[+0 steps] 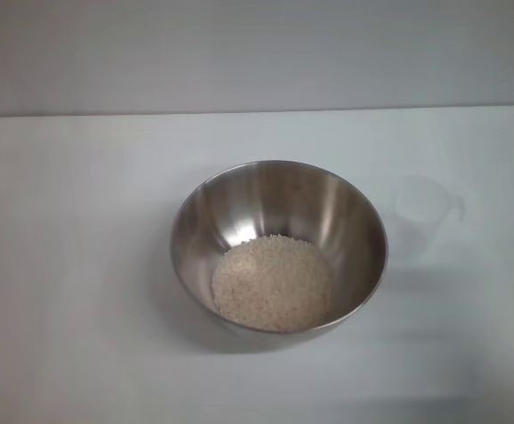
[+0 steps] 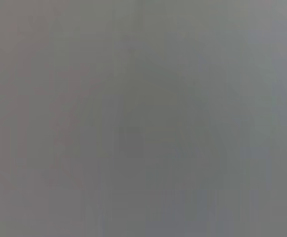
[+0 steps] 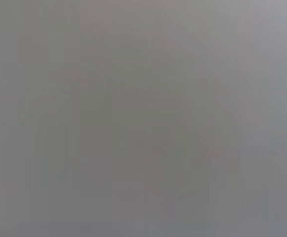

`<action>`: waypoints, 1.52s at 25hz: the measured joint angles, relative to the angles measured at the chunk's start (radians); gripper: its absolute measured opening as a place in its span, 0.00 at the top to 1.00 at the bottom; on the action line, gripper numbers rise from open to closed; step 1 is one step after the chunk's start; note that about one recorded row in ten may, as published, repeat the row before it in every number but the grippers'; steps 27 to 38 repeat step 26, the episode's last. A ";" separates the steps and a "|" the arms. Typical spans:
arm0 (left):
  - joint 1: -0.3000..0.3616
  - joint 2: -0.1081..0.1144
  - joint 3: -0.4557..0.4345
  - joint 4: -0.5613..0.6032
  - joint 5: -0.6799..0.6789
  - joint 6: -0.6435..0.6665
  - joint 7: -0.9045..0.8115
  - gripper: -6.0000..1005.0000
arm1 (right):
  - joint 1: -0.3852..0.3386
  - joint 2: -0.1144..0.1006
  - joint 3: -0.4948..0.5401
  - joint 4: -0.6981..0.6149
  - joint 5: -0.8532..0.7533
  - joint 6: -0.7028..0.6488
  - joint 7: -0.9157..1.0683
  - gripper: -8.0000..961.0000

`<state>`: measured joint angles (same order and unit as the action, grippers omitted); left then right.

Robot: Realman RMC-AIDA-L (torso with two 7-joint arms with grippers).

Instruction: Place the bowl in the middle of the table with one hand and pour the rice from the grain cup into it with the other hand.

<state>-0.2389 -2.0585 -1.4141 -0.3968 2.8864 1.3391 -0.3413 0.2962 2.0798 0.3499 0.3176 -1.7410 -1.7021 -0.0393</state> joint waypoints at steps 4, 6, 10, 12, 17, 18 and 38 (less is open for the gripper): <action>-0.005 -0.003 -0.040 0.014 -0.001 -0.001 0.025 0.37 | 0.031 -0.001 0.022 -0.023 0.000 -0.008 0.006 0.45; -0.007 -0.004 -0.044 0.017 -0.004 0.004 0.025 0.27 | 0.039 -0.001 0.031 -0.026 0.001 -0.008 0.006 0.45; -0.009 -0.007 -0.063 0.020 -0.004 0.006 0.030 0.18 | 0.049 0.000 0.050 -0.036 0.001 -0.004 0.007 0.44; -0.012 -0.007 -0.067 0.021 -0.004 0.006 0.037 0.16 | 0.054 0.001 0.067 -0.037 0.002 0.000 0.008 0.44; -0.019 -0.008 -0.068 0.021 -0.004 0.006 0.040 0.16 | 0.056 0.002 0.079 -0.037 0.002 0.000 0.008 0.44; -0.019 -0.008 -0.068 0.021 -0.004 0.006 0.040 0.16 | 0.056 0.002 0.084 -0.036 0.002 0.000 0.008 0.44; -0.040 -0.009 -0.090 0.036 -0.004 0.001 0.041 0.16 | 0.058 0.005 0.097 -0.032 0.002 0.004 0.009 0.44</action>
